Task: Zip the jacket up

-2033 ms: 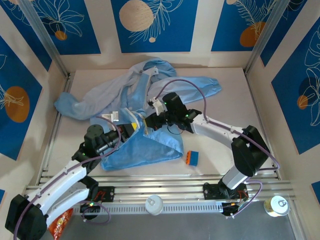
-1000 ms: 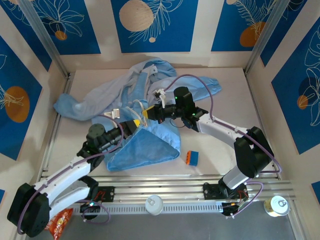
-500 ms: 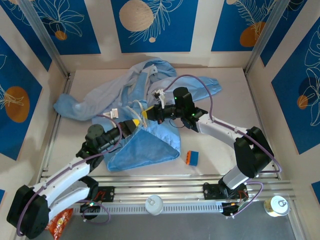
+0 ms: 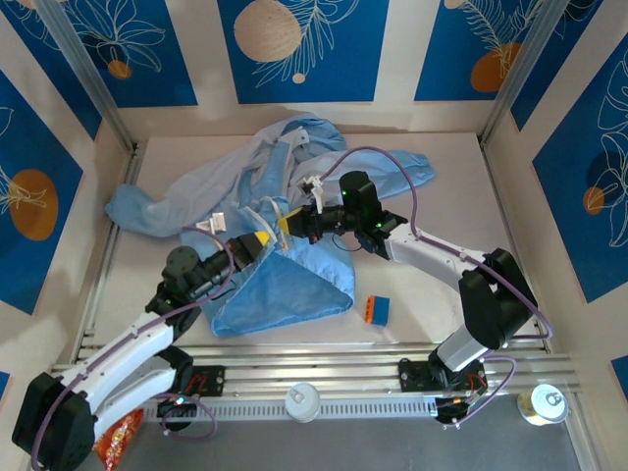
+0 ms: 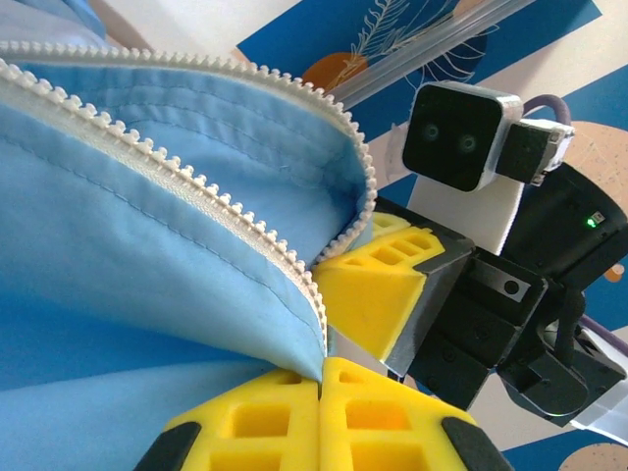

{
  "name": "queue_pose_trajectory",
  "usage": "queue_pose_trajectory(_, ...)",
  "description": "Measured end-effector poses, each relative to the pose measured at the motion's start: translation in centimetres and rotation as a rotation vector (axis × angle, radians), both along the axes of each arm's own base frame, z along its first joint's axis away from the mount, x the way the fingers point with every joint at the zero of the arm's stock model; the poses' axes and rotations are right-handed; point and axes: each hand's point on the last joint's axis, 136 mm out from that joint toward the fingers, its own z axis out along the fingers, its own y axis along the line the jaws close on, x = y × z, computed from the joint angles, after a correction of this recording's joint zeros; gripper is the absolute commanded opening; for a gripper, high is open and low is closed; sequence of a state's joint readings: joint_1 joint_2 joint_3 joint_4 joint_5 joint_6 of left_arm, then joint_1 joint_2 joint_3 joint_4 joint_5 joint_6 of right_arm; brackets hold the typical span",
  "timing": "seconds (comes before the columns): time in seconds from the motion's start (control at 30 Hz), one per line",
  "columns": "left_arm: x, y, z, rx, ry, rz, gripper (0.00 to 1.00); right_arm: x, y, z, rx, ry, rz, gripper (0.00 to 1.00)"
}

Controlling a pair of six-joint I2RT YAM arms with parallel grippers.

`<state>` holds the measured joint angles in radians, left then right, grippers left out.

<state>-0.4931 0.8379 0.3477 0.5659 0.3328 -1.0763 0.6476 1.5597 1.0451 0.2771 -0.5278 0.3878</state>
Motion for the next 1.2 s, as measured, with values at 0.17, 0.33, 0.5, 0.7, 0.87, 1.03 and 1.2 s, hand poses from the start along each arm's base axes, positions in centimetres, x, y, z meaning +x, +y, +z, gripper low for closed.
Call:
queue_pose_trajectory(0.17,0.33,-0.31,-0.83,-0.009,0.029,-0.007,0.0,-0.04,0.04,-0.02,0.0,0.0,0.002,0.0)
queue_pose_trajectory(0.33,0.31,-0.4,-0.87,-0.024,0.029,-0.013,0.0,-0.02,0.05,-0.08,-0.001,0.002,0.001,0.0)
queue_pose_trajectory(0.5,0.24,-0.39,-0.75,-0.037,0.028,-0.015,0.0,-0.02,0.05,-0.08,-0.001,0.002,0.001,0.0)
queue_pose_trajectory(0.7,0.18,-0.36,-0.92,-0.041,0.03,-0.015,0.0,-0.02,0.05,-0.08,-0.001,0.002,0.001,0.0)
queue_pose_trajectory(0.87,0.1,-0.32,-1.1,-0.052,0.042,-0.015,0.0,-0.04,0.08,-0.11,-0.002,0.002,0.002,0.0)
queue_pose_trajectory(1.03,0.02,-0.28,-1.09,-0.056,0.043,-0.015,0.0,-0.13,0.31,-0.52,-0.007,0.009,0.008,0.0)
queue_pose_trajectory(1.2,-0.03,-0.24,-0.94,-0.068,0.038,-0.015,0.0,-0.08,0.37,-0.67,-0.01,0.012,0.008,0.0)
